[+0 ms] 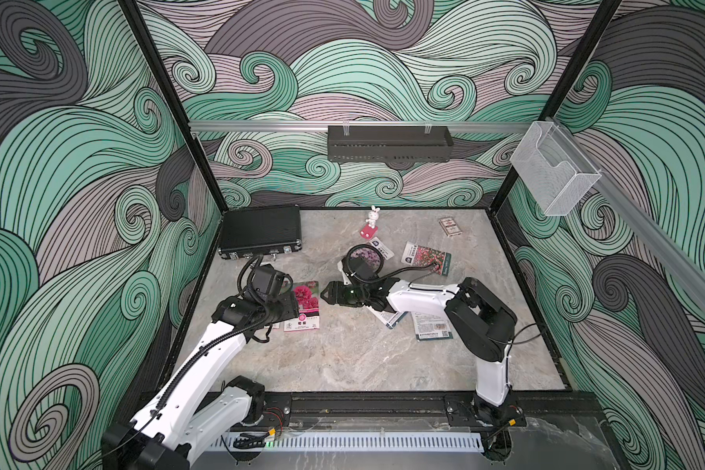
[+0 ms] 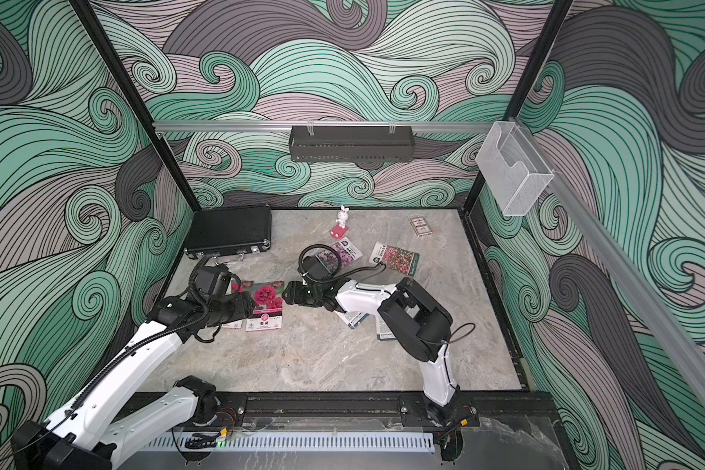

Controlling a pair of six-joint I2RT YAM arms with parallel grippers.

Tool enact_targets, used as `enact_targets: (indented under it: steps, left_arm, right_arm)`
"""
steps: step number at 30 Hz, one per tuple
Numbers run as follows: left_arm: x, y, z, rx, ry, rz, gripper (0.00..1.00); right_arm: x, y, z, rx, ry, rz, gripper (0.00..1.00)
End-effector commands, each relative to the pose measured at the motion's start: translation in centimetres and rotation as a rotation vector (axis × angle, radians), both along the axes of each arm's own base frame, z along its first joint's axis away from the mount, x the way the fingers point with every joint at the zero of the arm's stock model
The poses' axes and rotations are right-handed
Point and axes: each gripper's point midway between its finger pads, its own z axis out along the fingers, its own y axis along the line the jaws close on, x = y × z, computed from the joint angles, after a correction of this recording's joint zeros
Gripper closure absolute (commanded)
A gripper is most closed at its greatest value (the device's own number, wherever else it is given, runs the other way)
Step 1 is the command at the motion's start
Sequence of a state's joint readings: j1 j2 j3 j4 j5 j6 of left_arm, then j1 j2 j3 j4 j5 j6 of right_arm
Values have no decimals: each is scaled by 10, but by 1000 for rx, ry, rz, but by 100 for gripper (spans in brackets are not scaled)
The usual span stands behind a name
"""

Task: Arrange the seed packets in a row
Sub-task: Place the seed packet at the center of the board, then adjust the seed packet at the center of the board.

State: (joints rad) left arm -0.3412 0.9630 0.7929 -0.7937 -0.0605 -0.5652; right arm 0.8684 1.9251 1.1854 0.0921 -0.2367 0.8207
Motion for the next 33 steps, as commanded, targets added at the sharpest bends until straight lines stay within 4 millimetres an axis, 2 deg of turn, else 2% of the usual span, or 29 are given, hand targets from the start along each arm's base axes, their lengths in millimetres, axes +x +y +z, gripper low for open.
enact_targets:
  steps: [1,5,11,17,21,33]
  left_arm:
    - [7,-12,-16,-63,38,8,32]
    - [11,-20,-43,-94,121,35,33]
    - [15,-29,-83,-117,226,69,36]
    - [11,-27,-93,-107,246,82,37]
    - [8,-26,-100,-99,265,84,37]
    - [1,-19,-117,-72,287,102,37]
  right_arm:
    - [-5,-11,15,-14,-44,63,37]
    - [-15,-25,19,-33,-60,129,40]
    - [-16,-51,28,-73,-104,164,40]
    - [-15,-63,31,-81,-123,167,40]
    - [-15,-64,23,-73,-103,168,40]
    - [-17,-64,18,-73,-97,175,41]
